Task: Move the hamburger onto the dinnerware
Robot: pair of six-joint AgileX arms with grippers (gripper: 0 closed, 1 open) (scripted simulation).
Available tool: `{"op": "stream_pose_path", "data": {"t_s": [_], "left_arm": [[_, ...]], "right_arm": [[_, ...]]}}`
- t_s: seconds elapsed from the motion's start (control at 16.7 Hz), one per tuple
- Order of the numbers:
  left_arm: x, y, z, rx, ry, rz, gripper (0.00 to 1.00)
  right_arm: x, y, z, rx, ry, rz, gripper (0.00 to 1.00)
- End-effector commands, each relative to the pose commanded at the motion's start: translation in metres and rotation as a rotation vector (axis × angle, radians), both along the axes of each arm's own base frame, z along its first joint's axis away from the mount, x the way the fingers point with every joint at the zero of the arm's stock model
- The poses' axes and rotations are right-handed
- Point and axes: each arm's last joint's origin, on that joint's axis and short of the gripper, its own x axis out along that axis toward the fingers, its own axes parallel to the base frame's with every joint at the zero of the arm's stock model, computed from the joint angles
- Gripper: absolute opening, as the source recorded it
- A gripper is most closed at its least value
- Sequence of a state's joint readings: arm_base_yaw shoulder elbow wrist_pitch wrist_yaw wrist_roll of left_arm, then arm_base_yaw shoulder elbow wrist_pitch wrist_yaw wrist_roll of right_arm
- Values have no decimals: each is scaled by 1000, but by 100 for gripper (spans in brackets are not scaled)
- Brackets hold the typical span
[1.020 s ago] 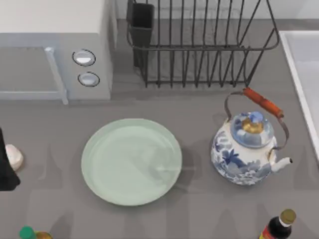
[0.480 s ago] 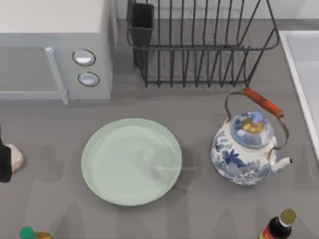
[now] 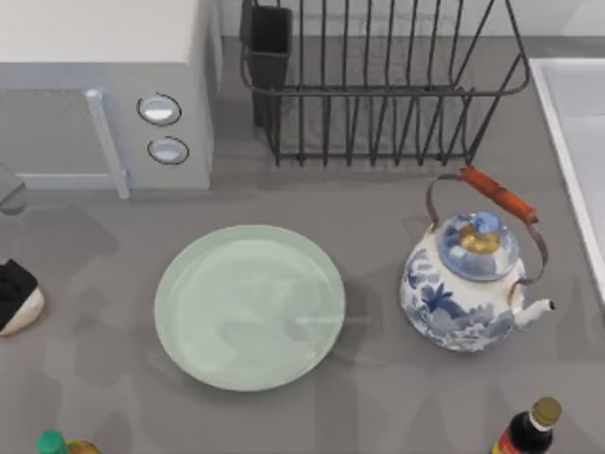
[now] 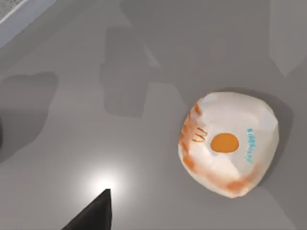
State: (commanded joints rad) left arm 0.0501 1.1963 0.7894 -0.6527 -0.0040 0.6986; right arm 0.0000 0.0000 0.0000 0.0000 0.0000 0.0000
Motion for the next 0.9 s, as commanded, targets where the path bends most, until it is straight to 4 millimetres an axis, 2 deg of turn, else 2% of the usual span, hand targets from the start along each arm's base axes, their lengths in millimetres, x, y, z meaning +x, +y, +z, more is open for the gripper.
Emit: {"op": "stream_pose_path", "data": {"t_s": [0.3,0.48,0.66,0.9], "left_arm": [[61,8,-25,57,346,-206,100],[85,12,-39,61,463,-294,100],[97,14,-45,60,509,-335,100],[98,14,-46,59,511,-338,100]], "right_arm": [[0,0,0,0,0,0,100],[0,0,0,0,0,0,100],[0,0,0,0,0,0,100],[0,0,0,0,0,0,100]]}}
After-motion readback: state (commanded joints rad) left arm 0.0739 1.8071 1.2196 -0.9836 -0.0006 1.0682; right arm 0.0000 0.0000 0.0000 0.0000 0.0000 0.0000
